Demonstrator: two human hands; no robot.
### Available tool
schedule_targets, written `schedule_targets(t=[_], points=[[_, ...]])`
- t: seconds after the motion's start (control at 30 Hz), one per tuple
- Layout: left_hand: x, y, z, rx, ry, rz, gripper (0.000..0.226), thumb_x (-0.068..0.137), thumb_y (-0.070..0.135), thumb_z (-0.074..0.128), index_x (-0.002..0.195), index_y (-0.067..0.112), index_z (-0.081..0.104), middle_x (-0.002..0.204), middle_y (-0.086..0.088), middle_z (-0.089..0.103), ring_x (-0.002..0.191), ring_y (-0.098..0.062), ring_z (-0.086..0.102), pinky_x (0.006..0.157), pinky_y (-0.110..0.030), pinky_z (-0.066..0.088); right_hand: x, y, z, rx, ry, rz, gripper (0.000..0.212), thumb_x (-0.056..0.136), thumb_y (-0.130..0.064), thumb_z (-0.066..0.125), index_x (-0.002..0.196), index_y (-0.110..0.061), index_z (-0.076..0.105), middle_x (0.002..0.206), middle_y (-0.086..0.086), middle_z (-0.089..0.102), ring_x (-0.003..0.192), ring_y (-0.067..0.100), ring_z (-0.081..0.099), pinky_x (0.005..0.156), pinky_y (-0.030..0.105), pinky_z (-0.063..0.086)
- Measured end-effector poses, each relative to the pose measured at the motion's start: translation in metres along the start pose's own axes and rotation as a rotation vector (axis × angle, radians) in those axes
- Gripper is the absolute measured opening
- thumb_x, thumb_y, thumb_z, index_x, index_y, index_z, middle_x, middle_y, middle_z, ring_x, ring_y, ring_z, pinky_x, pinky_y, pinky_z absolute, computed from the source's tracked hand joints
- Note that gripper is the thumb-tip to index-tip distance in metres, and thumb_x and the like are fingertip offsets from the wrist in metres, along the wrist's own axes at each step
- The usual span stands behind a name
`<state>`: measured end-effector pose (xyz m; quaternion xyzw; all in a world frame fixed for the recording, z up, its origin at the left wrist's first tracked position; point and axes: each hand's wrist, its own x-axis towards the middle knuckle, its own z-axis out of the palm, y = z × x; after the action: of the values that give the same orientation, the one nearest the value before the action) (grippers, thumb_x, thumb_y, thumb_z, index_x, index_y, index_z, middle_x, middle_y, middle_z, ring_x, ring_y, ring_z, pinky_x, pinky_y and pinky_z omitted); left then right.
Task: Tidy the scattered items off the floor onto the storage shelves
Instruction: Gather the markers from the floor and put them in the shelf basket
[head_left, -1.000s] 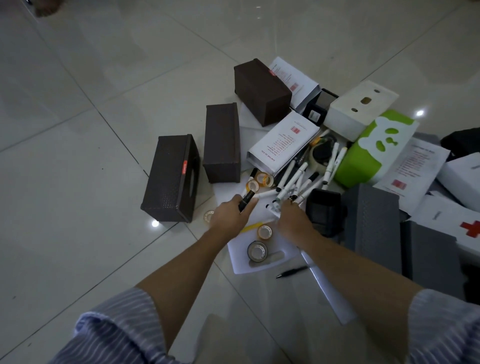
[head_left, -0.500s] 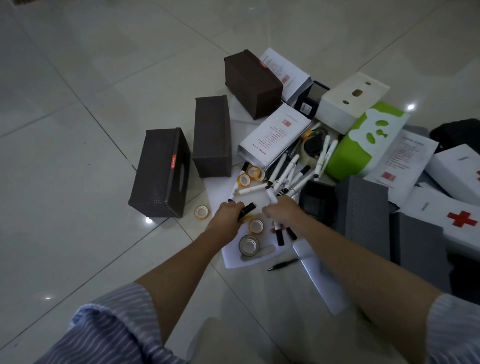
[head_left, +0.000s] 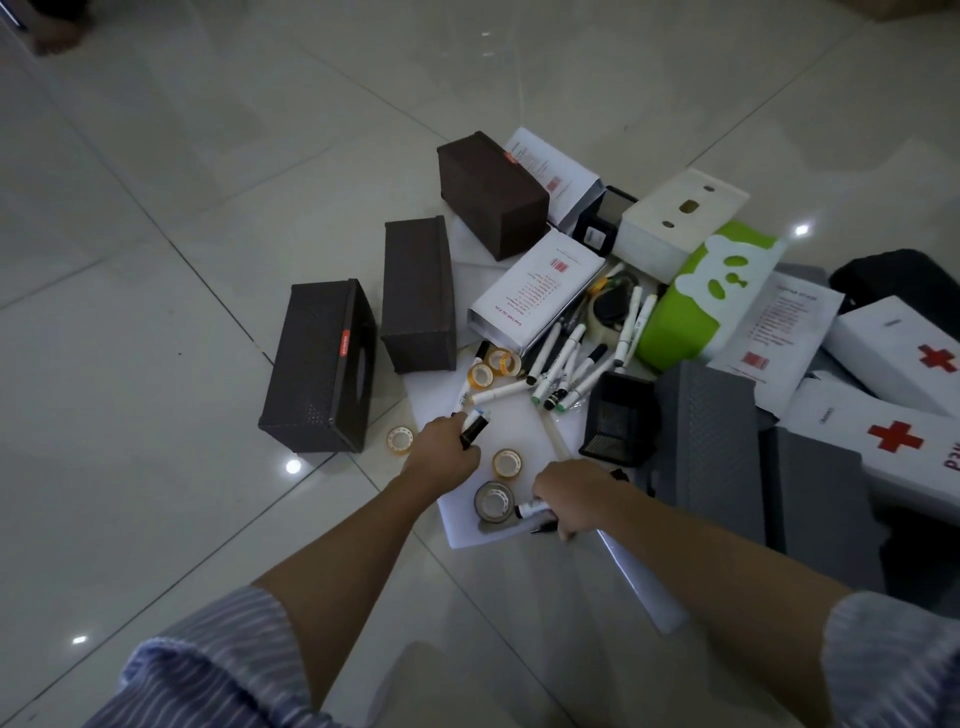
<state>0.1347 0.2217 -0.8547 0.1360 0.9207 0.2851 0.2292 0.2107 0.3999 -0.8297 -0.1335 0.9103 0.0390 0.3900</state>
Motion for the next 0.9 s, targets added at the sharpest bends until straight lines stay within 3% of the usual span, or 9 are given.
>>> schedule_targets(t=[0.13,0.23,0.33,0.43,0.57,0.67,0.73,0.83,0.9], points=[[-0.005,-0.005,-0.002,-0.102,0.022,-0.063,0.009,0.092,0.018,0.051,0.099,0.015,0.049,0.083,-0.014,0.067,0.058,-0.024,0.07,0.058,-0.042,0.06,-0.001,-0.004,-0.003,-0.12,0.02,0.038,0.036,0.079,-0.02,0.078,0.109,-0.006,0.063,0.109,0.01,0.063,0.097,0.027,0.065,0.071,0.03,0.042],[-0.005,-0.008,-0.001,-0.104,0.119,-0.09,0.016,0.099,0.032,0.048,0.11,0.021,0.043,0.085,-0.009,0.066,0.058,-0.021,0.07,0.057,-0.044,0.059,-0.003,-0.005,0.002,-0.177,0.008,0.058,0.027,0.087,-0.008,0.065,0.114,-0.008,0.062,0.114,0.009,0.063,0.103,0.026,0.063,0.076,0.032,0.042],[-0.005,-0.007,-0.003,-0.142,0.177,-0.113,0.018,0.1,0.031,0.048,0.116,0.025,0.041,0.084,-0.007,0.068,0.052,-0.018,0.068,0.056,-0.041,0.06,-0.005,0.001,-0.002,-0.083,0.023,0.052,0.024,0.09,-0.017,0.061,0.112,-0.007,0.062,0.11,0.009,0.063,0.1,0.028,0.064,0.071,0.031,0.042],[-0.002,-0.007,-0.003,-0.169,0.223,-0.122,0.018,0.099,0.029,0.051,0.113,0.023,0.043,0.08,-0.008,0.069,0.048,-0.017,0.066,0.052,-0.034,0.058,-0.004,0.011,-0.021,0.32,0.028,0.104,0.027,0.094,-0.02,0.054,0.111,0.0,0.059,0.1,0.015,0.062,0.09,0.029,0.066,0.06,0.026,0.041],[0.004,-0.003,-0.001,-0.273,0.247,-0.218,0.024,0.095,0.035,0.057,0.099,0.012,0.052,0.079,-0.008,0.069,0.058,-0.02,0.068,0.057,-0.03,0.057,0.005,0.018,-0.045,0.95,0.131,0.197,0.017,0.099,-0.015,0.044,0.108,-0.002,0.05,0.077,0.012,0.067,0.053,0.014,0.052,0.047,0.024,0.037],[0.016,-0.003,-0.003,-0.318,0.285,-0.291,0.025,0.093,0.034,0.056,0.093,0.01,0.062,0.081,-0.011,0.07,0.072,-0.027,0.068,0.068,-0.036,0.054,0.014,0.033,-0.057,1.224,0.363,0.388,0.022,0.097,-0.029,0.055,0.089,-0.009,0.051,0.067,0.005,0.054,0.052,0.014,0.048,0.045,0.024,0.037],[0.026,-0.001,-0.007,-0.329,0.293,-0.293,0.023,0.096,0.029,0.053,0.096,0.008,0.063,0.086,-0.014,0.069,0.078,-0.031,0.066,0.068,-0.036,0.05,0.022,0.045,-0.061,1.472,0.473,0.505,0.034,0.092,-0.039,0.065,0.083,-0.01,0.05,0.067,0.007,0.053,0.053,0.017,0.049,0.05,0.029,0.048],[0.047,0.007,-0.016,-0.268,0.286,-0.2,0.016,0.097,0.017,0.052,0.097,0.007,0.064,0.089,-0.019,0.068,0.082,-0.036,0.065,0.072,-0.039,0.054,0.04,0.063,-0.065,1.715,0.565,0.61,0.043,0.09,-0.041,0.067,0.097,-0.001,0.056,0.075,0.012,0.057,0.065,0.024,0.055,0.073,0.042,0.059],[0.062,0.016,-0.018,-0.17,0.272,-0.132,0.013,0.094,0.009,0.052,0.092,0.005,0.063,0.09,-0.022,0.065,0.083,-0.037,0.064,0.069,-0.036,0.051,0.05,0.07,-0.068,1.803,0.626,0.641,0.046,0.092,-0.038,0.065,0.112,0.002,0.054,0.078,0.016,0.063,0.064,0.028,0.06,0.064,0.039,0.057]])
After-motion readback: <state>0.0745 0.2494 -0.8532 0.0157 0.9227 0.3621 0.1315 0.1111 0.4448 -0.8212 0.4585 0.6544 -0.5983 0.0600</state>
